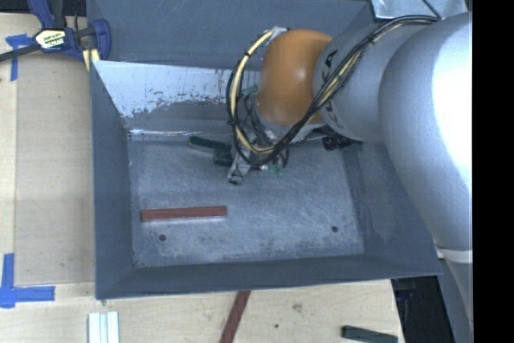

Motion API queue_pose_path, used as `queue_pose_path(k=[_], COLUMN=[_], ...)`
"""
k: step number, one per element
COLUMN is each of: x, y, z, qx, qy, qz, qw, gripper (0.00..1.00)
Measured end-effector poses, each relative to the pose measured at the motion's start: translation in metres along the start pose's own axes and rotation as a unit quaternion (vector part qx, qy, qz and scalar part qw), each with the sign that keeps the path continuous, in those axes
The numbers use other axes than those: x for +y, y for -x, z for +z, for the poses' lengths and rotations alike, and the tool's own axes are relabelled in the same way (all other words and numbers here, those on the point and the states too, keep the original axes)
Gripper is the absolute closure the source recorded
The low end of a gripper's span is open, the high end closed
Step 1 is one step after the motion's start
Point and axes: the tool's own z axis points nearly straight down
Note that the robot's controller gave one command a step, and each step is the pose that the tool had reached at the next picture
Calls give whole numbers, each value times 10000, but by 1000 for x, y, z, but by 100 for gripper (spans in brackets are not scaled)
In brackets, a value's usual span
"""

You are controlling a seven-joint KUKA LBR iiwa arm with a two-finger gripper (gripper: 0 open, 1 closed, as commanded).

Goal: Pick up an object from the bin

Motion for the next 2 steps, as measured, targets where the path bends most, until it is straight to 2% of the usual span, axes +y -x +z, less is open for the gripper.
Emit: queue_pose_path(k=[1, 2], x=[0, -30], y=[0, 11], z=[0, -153], qx=[1, 58], qy=[0, -16], qz=[-3, -40], qw=[10000, 10000], gripper=[100, 100])
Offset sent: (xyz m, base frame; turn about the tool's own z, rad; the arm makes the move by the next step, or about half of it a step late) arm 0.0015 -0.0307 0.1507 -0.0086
